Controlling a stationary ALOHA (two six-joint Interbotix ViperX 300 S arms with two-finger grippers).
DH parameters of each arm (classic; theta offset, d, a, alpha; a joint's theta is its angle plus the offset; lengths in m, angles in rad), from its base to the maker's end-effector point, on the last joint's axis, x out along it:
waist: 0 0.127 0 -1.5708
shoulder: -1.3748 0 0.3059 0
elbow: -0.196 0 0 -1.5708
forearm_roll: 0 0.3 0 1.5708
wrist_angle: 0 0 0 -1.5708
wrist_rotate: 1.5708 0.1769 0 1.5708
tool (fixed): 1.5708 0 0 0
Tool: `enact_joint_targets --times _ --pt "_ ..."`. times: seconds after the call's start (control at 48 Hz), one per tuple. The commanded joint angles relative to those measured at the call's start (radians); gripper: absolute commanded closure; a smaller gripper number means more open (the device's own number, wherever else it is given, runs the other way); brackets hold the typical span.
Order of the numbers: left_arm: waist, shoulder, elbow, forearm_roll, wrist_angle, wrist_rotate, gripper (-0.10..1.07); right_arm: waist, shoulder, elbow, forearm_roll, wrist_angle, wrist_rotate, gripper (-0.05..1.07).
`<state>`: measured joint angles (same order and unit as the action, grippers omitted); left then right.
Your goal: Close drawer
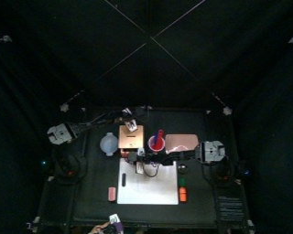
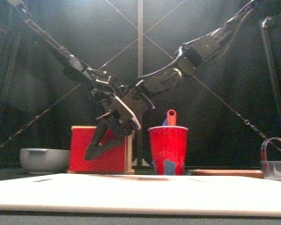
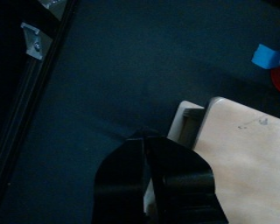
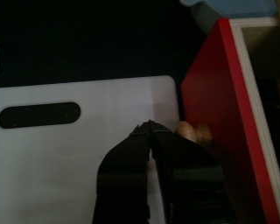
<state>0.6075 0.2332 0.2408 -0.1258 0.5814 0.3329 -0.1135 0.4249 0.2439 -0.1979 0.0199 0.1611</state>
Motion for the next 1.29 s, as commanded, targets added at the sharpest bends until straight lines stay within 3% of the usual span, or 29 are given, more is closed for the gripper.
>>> enact_joint_targets --times 0.0,0.229,0.562,0.917,1.271 --pt "-0.017 -0.005 -0.011 -0.006 0.005 -0.002 0.6 -0.012 -0.028 -0.025 0.002 0.011 0.003 0.97" --pt "-0.017 -0.005 -0.011 -0.008 0.003 -0.003 0.6 0.048 -0.029 -0.025 0.0 0.054 0.003 0.97" --pt "-0.017 -0.003 -0.009 -0.008 0.002 -0.006 0.6 0.063 -0.028 -0.074 -0.002 0.064 -0.002 0.97" --pt "-0.017 -0.003 -0.006 -0.008 -0.005 -0.009 0.6 0.052 -0.025 -0.072 -0.005 0.077 -0.008 0.97" --pt "-0.017 -0.003 -0.006 -0.009 -0.006 -0.009 0.6 -0.012 -0.049 -0.066 -0.038 0.14 -0.006 0.97"
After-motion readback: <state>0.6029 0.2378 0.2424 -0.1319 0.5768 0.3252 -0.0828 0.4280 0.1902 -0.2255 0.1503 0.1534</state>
